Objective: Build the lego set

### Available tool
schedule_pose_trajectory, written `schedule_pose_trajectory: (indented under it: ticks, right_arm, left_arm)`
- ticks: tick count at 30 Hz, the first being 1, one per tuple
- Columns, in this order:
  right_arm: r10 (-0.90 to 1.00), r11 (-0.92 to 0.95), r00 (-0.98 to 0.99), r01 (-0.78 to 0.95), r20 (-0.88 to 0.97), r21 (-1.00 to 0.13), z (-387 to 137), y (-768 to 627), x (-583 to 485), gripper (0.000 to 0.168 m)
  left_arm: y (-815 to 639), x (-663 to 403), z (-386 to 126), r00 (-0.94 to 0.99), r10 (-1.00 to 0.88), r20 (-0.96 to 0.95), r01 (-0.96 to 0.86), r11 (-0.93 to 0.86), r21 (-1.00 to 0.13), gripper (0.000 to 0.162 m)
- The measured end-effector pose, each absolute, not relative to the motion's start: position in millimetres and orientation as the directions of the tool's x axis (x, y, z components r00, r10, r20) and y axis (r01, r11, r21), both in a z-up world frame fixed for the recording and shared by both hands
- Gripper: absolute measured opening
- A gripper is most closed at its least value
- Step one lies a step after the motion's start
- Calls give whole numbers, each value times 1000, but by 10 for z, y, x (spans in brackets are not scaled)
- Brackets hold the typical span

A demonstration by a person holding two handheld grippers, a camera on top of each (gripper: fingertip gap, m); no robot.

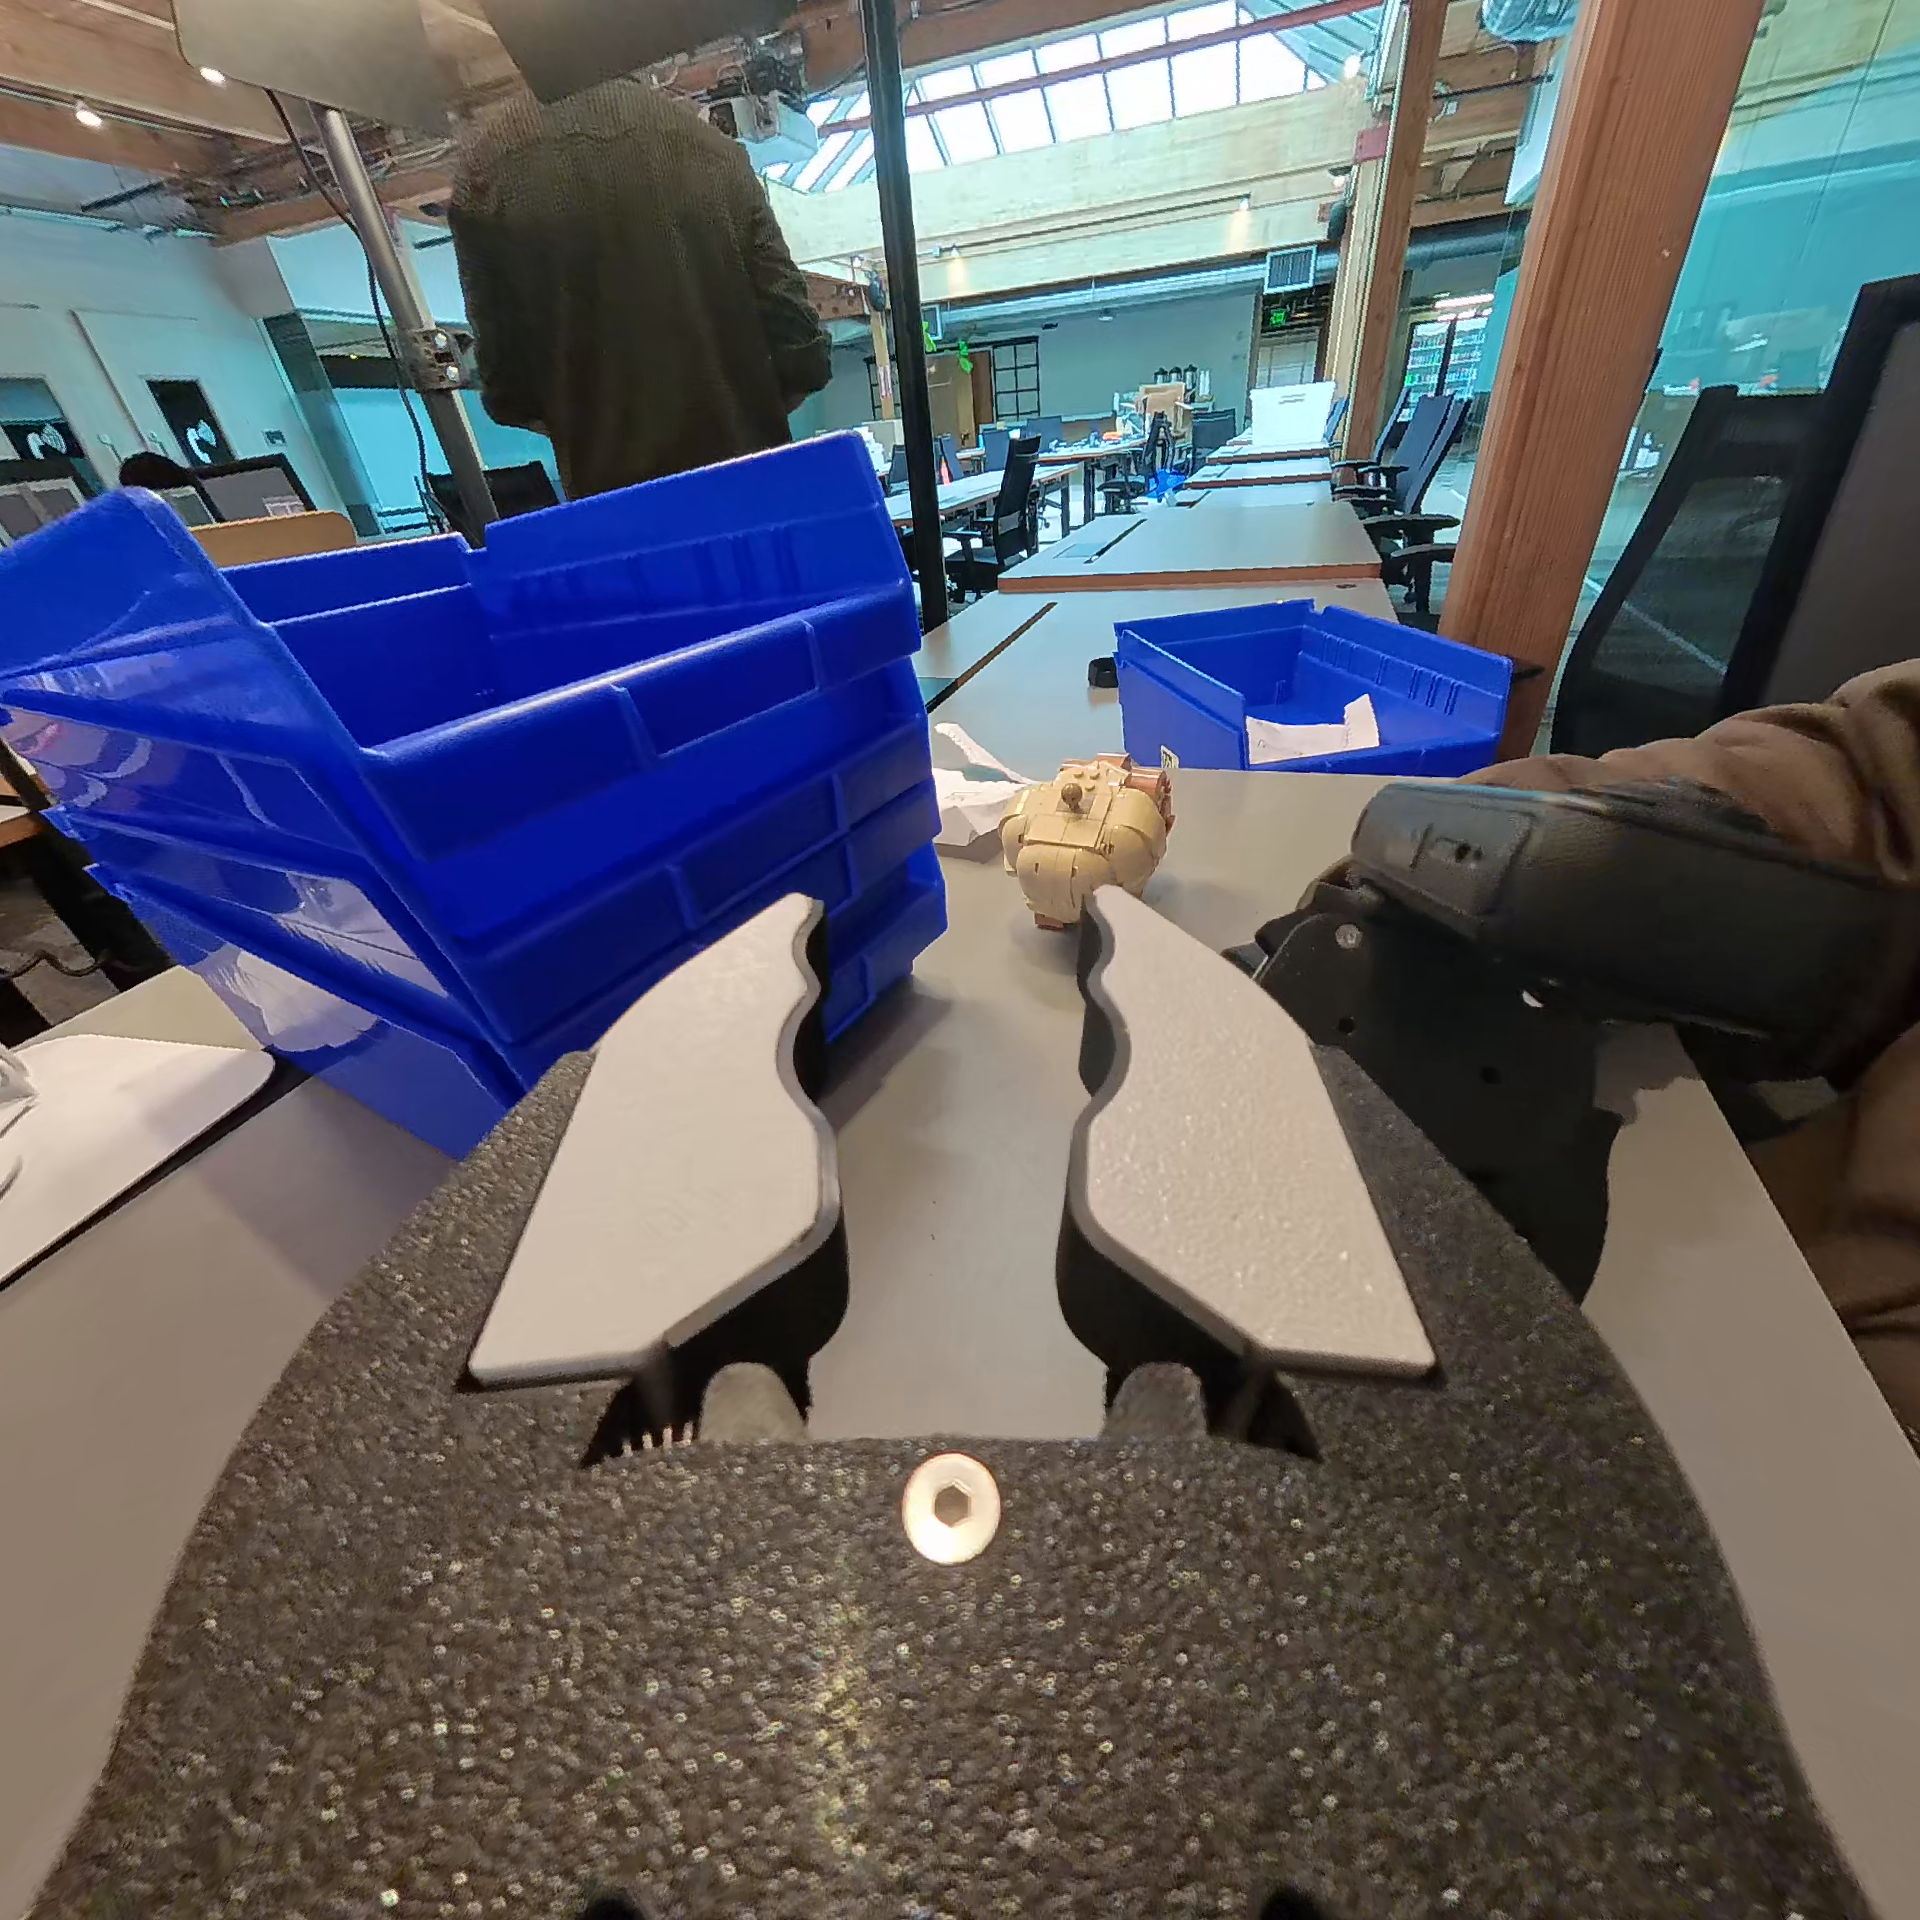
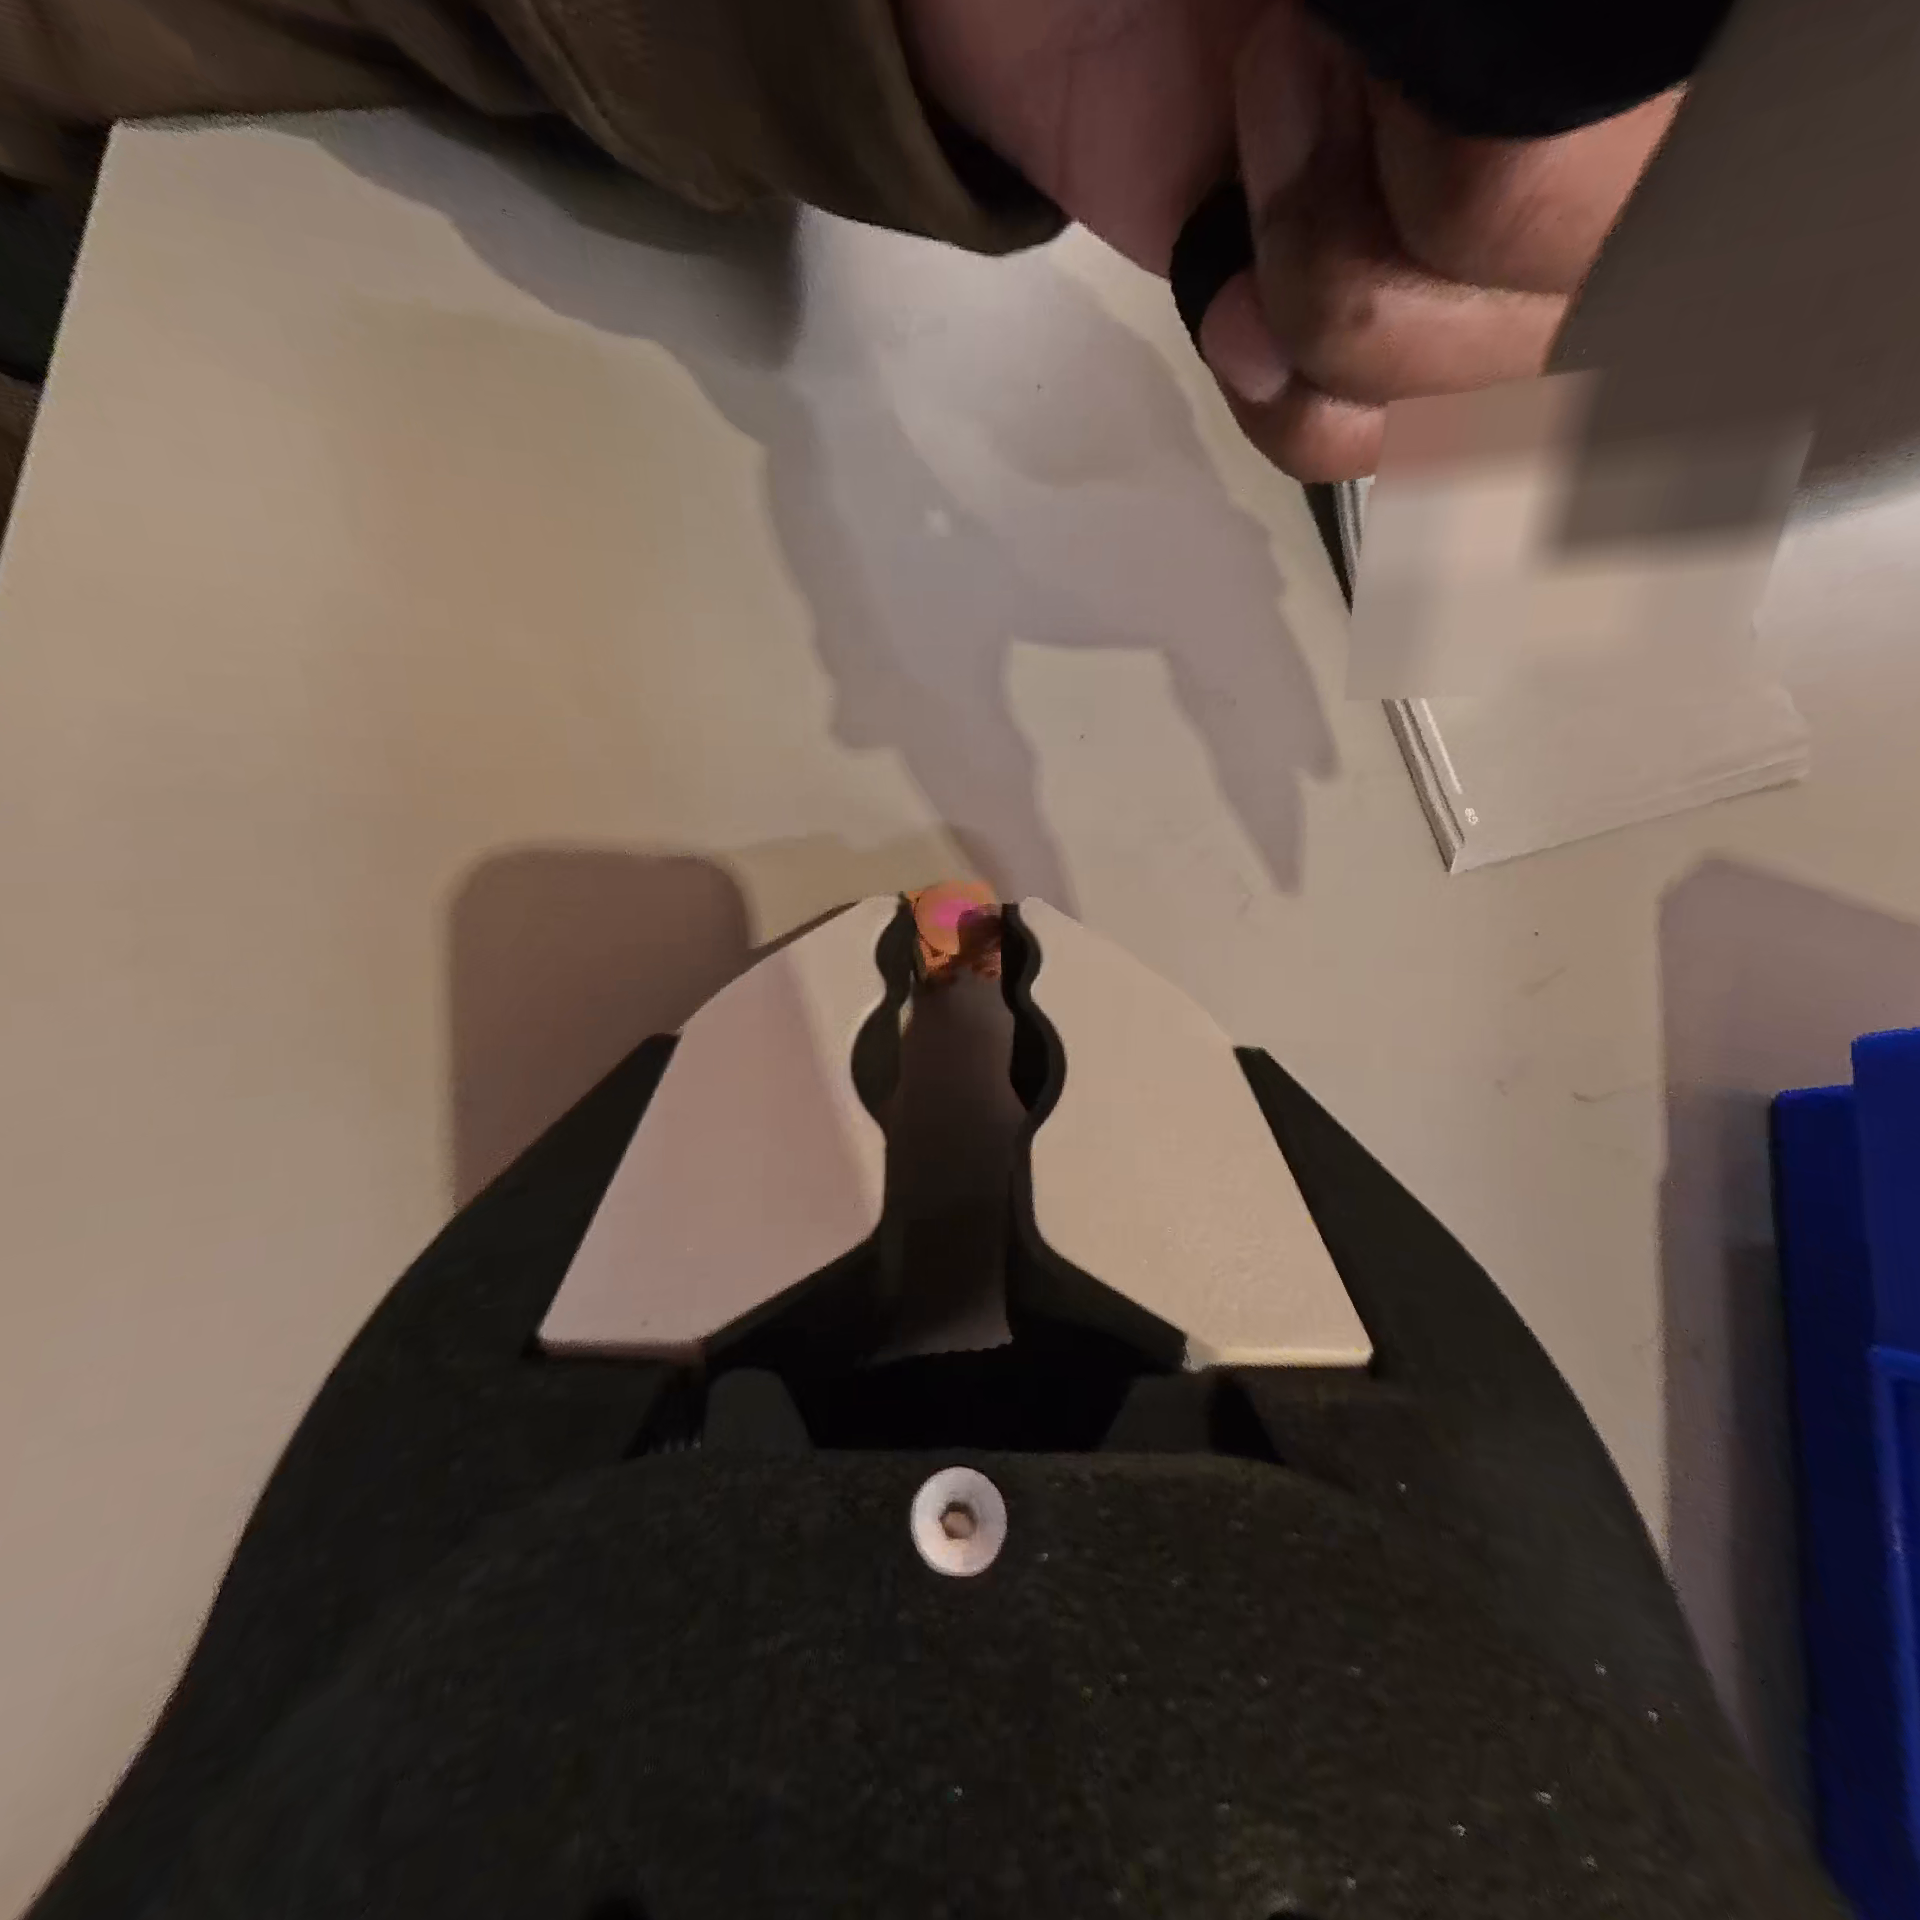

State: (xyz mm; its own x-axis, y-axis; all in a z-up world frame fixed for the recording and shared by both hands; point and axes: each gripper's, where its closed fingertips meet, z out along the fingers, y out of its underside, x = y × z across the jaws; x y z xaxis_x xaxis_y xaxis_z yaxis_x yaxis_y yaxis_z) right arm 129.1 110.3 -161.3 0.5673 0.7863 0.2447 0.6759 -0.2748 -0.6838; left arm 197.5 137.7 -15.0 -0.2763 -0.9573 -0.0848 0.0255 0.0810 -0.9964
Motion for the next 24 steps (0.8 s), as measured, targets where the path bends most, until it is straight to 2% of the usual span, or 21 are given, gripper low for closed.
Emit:
schedule_pose_trajectory:
  ticks: [6,10,13,18,21,24]
  right_arm:
    - [721,-160,568,693,396,-703,-1399,1219,1473,16]
    - [587,46,650,569,483,-821,-782,1279,1631,16]
    - [498,248,703,445,507,-861,-329,1189,1733,16]
    - [431,412,728,366,533,-834,-36,1052,1768,15]
    - [418,457,727,350,545,-818,24,1001,1728,15]
    - [417,480,724,337,549,-810,50,967,1691,15]
  left_arm:
    - [1353,1984,-181,-276,-955,-108,15,108,-994,46]
    - [1359,1972,-157,-279,-955,-102,29,98,-995,46]
    - [1319,1950,-115,-311,-948,-72,53,59,-997,46]
    - [1122,1858,-7,-486,-872,66,83,-121,-989,44]
    - [949,1784,-8,-621,-767,158,30,-225,-974,39]
    - [871,1782,-53,-660,-728,185,2,-247,-969,36]
